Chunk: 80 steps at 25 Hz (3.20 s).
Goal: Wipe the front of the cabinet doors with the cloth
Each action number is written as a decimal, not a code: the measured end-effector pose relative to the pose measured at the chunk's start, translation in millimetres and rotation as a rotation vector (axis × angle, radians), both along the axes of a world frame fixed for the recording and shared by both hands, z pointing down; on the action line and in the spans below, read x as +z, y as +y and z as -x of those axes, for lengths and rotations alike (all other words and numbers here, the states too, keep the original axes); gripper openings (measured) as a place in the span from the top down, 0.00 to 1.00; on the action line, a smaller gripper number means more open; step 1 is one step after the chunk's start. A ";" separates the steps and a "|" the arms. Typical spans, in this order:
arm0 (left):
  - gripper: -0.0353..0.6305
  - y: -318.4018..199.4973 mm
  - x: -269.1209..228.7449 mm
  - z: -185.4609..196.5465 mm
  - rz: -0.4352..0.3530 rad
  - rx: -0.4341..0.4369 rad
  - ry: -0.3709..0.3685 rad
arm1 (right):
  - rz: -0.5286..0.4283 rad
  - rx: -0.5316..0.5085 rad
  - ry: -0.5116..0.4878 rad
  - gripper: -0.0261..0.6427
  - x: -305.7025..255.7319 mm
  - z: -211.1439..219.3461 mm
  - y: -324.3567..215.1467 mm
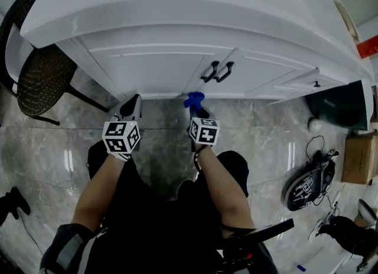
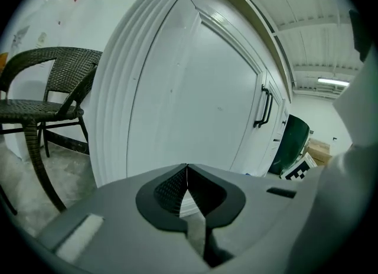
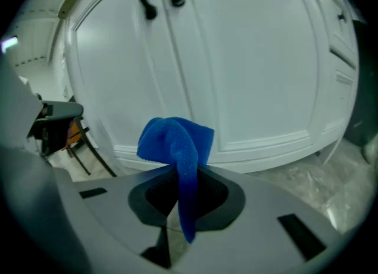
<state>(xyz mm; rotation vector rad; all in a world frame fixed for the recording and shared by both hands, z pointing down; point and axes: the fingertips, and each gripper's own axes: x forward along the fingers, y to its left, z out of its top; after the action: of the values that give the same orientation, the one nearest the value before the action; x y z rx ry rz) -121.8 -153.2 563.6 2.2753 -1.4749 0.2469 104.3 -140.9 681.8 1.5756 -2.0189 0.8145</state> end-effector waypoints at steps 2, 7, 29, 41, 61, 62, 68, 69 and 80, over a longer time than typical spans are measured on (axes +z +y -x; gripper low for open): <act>0.94 1.3 -1.3 9.9 -0.002 -0.017 -0.005 | 0.007 -0.152 -0.078 0.89 0.0 49.7 3.4; 0.94 10.4 -0.9 50.4 0.010 -0.099 -0.028 | -0.012 -0.536 -0.173 0.88 -8.3 175.5 17.9; 0.94 39.2 -17.6 117.3 -0.015 -0.215 -0.079 | 0.287 -0.287 -0.172 0.89 52.3 175.2 -16.8; 0.94 4.6 -8.5 27.5 -0.040 -0.032 -0.066 | 0.241 0.100 -0.075 0.89 32.3 3.7 -15.4; 0.94 -3.7 -71.7 32.3 -0.159 0.016 -0.081 | 0.138 -0.135 -0.599 0.88 -104.5 104.2 20.5; 0.94 -1.7 -83.5 37.1 -0.177 0.028 -0.089 | 0.108 -0.178 -0.606 0.88 -123.0 112.1 23.3; 0.94 19.0 -151.1 67.0 -0.232 0.025 -0.036 | -0.309 -0.411 -0.508 0.89 -248.5 134.3 25.7; 0.94 23.1 -161.2 67.9 -0.242 0.025 -0.026 | -0.382 -0.425 -0.486 0.89 -267.6 131.9 24.2; 0.94 56.3 -213.4 28.1 -0.305 0.116 0.036 | -0.684 -0.423 -0.315 0.89 -355.4 49.8 -6.4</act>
<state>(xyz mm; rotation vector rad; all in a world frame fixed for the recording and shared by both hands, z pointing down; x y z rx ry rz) -149.8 -96.9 350.2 2.5946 -1.4475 0.0129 54.5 -147.3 326.4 1.2815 -2.9400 0.2144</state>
